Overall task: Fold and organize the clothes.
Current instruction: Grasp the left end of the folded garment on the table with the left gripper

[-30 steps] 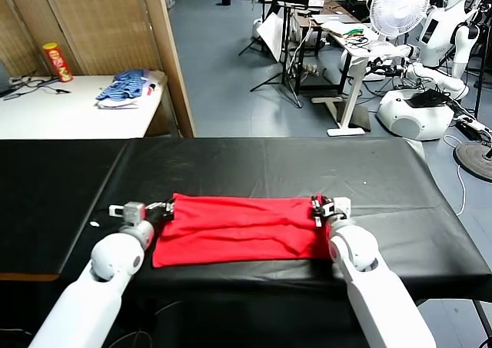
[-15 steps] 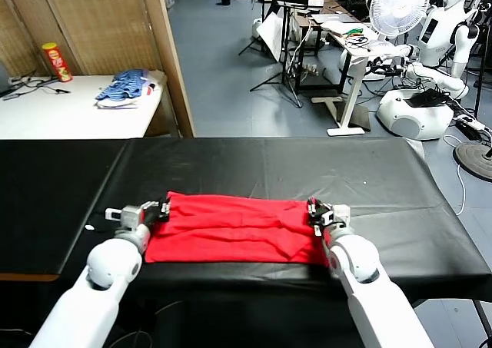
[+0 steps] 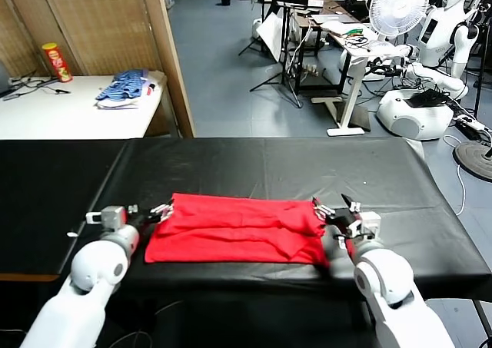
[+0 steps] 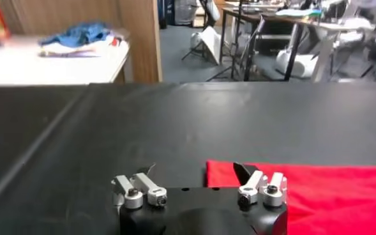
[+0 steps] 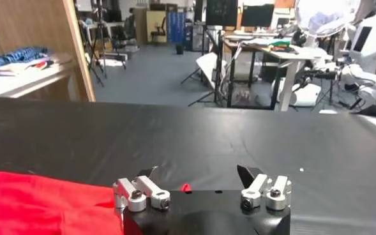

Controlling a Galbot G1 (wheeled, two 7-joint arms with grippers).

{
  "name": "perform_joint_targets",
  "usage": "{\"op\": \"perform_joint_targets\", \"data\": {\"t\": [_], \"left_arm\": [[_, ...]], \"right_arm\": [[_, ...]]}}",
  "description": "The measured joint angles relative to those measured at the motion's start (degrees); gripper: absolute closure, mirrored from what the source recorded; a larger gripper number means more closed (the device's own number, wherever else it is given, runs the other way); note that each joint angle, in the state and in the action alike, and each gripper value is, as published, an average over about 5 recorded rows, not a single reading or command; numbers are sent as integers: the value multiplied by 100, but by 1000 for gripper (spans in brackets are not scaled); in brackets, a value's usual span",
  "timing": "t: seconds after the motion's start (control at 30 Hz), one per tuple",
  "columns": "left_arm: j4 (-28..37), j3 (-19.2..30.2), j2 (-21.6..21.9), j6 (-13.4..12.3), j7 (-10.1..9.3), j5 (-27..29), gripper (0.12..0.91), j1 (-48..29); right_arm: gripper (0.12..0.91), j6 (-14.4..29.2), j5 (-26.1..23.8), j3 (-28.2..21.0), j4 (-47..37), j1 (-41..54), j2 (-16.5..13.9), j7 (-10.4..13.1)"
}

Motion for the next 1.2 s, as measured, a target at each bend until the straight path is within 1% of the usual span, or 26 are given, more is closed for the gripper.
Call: {"op": "perform_joint_targets", "data": {"t": [0.17, 0.3, 0.4, 0.43, 0.53, 0.63, 0.67, 0.8, 0.87, 0.9, 1.0, 1.1, 1.2], "left_arm": [[-174, -65, -158, -138, 93, 232, 232, 360], [-189, -81, -285, -251, 218, 477, 236, 646], [-187, -82, -356, -309, 326, 627, 269, 809], [-183, -79, -376, -320, 353, 676, 286, 848], [-149, -64, -433, -350, 392, 810, 374, 915], [-110, -53, -486, -388, 394, 880, 520, 930], [-106, -50, -500, -397, 392, 892, 587, 931], [-111, -28, -531, -411, 386, 976, 802, 908], [-107, -8, -531, -432, 391, 1106, 864, 884], [-98, 7, -526, -457, 407, 1211, 875, 874], [-49, 42, -480, -594, 480, 1659, 867, 873], [-9, 8, -372, -777, 511, 2288, 873, 929], [-22, -154, -157, -942, 514, 2993, 873, 1039]], "right_arm": [[227, 1, -3, 8, 148, -96, 4, -19], [227, 3, -6, 15, 193, -142, -10, -36], [227, 9, -15, 11, 211, -171, 2, -41], [227, 11, -18, 9, 221, -180, 10, -43], [227, 15, -35, 3, 251, -196, 29, -47], [227, 25, -91, 2, 261, -204, 44, -54], [227, 31, -120, 2, 261, -209, 50, -60], [227, 44, -223, 0, 280, -240, 93, -87], [227, 37, -250, 1, 306, -256, 116, -88], [227, 28, -262, 6, 323, -264, 126, -82], [227, -6, -298, 43, 377, -302, 145, -56], [227, -21, -313, 106, 434, -357, 164, -41], [227, -20, -313, 157, 484, -403, 190, -39]]}}
